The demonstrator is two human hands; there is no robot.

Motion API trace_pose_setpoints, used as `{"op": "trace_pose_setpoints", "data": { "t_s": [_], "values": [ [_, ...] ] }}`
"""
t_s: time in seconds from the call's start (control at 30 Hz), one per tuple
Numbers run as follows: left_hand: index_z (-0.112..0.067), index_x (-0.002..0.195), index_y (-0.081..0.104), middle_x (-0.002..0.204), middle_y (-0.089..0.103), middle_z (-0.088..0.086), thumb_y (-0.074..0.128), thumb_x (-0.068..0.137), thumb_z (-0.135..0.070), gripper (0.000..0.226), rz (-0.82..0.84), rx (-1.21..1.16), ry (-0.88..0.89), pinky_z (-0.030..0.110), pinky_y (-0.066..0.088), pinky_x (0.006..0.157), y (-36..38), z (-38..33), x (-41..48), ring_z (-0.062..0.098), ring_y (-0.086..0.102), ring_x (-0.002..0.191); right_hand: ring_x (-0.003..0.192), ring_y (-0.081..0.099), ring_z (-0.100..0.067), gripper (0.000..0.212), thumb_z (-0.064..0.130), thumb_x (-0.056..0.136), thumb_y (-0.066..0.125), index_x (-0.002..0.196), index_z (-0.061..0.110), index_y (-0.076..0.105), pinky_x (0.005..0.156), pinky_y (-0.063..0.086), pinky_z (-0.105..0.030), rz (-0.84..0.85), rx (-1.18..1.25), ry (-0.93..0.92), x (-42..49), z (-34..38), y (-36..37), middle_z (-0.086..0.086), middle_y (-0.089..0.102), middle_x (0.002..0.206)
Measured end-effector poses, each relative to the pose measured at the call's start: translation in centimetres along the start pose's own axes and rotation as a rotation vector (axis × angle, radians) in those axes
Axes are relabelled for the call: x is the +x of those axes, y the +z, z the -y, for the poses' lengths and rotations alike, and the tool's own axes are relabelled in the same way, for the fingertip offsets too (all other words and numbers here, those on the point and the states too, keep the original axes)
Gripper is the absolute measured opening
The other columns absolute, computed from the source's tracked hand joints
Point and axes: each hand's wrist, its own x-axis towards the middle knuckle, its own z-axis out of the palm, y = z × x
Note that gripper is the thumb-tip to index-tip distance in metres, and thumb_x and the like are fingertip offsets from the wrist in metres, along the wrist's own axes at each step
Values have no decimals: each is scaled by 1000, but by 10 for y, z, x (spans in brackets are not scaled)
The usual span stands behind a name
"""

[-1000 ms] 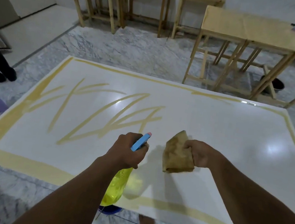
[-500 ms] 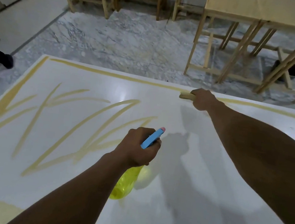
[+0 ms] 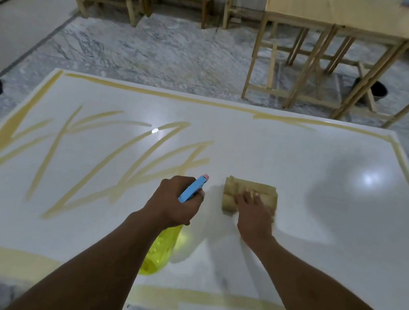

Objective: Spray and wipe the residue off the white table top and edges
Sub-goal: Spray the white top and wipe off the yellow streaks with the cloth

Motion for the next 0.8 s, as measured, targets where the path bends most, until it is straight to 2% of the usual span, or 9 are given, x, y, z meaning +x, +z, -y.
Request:
{"op": "trace_pose_setpoints", "data": {
  "t_s": [0.13, 0.2, 0.27, 0.33, 0.47, 0.5, 0.6, 0.67, 0.8],
  "values": [
    [-1, 91, 66, 68, 59, 9, 60, 99, -22, 23, 9, -21, -2, 23, 56, 48, 2, 9, -57, 28, 69, 53, 150, 23, -34, 60, 3, 97, 39, 153, 17, 25, 102, 44, -41, 100, -18, -22, -83, 34, 16, -8, 18, 165],
    [-2, 90, 66, 66, 58, 7, 60, 99, -23, 24, 7, -23, 9, 34, 63, 52, 2, 19, -87, 25, 70, 51, 141, 39, -33, 51, 8, 95, 44, 144, 22, 40, 97, 47, -41, 97, 21, -44, -111, 48, 21, -9, 33, 159],
    [-4, 88, 65, 65, 58, 6, 60, 99, -25, 24, 17, -27, 13, 45, 66, 59, 1, 27, -116, 24, 72, 50, 119, 58, -27, 34, 23, 94, 49, 126, 31, 56, 91, 50, -37, 78, 149, -40, -131, 51, 13, -2, 59, 136],
    [-5, 88, 64, 67, 62, 10, 59, 99, -26, 25, 17, -12, 10, 47, 64, 63, -1, 32, -138, 24, 73, 50, 104, 64, -26, 28, 31, 91, 53, 116, 32, 62, 83, 50, -34, 136, 395, 17, -137, 44, -9, 3, 66, 116],
    [-3, 88, 63, 72, 65, 15, 58, 100, -26, 26, 1, 14, 9, 38, 61, 59, -9, 32, -157, 25, 74, 49, 68, 61, -19, 16, 13, 83, 51, 91, 6, 63, 60, 46, -27, 326, 1260, 272, -138, 21, -56, -8, 61, 85],
    [-2, 88, 62, 69, 62, 12, 58, 100, -25, 26, 5, 24, 11, 38, 61, 58, -10, 32, -157, 25, 73, 49, 70, 65, -21, 16, 8, 84, 49, 92, 2, 62, 61, 51, -27, 416, 1487, 332, -138, 15, -58, -11, 64, 87],
    [-8, 80, 60, 62, 58, 4, 58, 100, -25, 26, 15, 54, 40, 34, 58, 55, -19, 26, -144, 25, 74, 49, 111, 67, -37, 35, 8, 85, 56, 119, 1, 63, 95, 53, -49, 638, 1872, 388, -123, 4, -65, -21, 69, 120],
    [-15, 74, 57, 60, 57, 0, 59, 100, -25, 28, 0, 64, 51, 27, 57, 52, -27, 21, -125, 24, 73, 49, 116, 64, -38, 38, 6, 86, 59, 124, 4, 62, 100, 50, -52, 691, 1860, 337, -94, 1, -74, -21, 67, 125],
    [-10, 78, 61, 61, 57, 0, 60, 99, -25, 25, -34, 67, 19, 36, 63, 57, -44, 18, -80, 22, 71, 48, 116, 64, -38, 44, -5, 86, 53, 127, 6, 61, 99, 51, -52, 670, 1557, 286, -4, 0, -102, -21, 66, 126]
  ]
}}
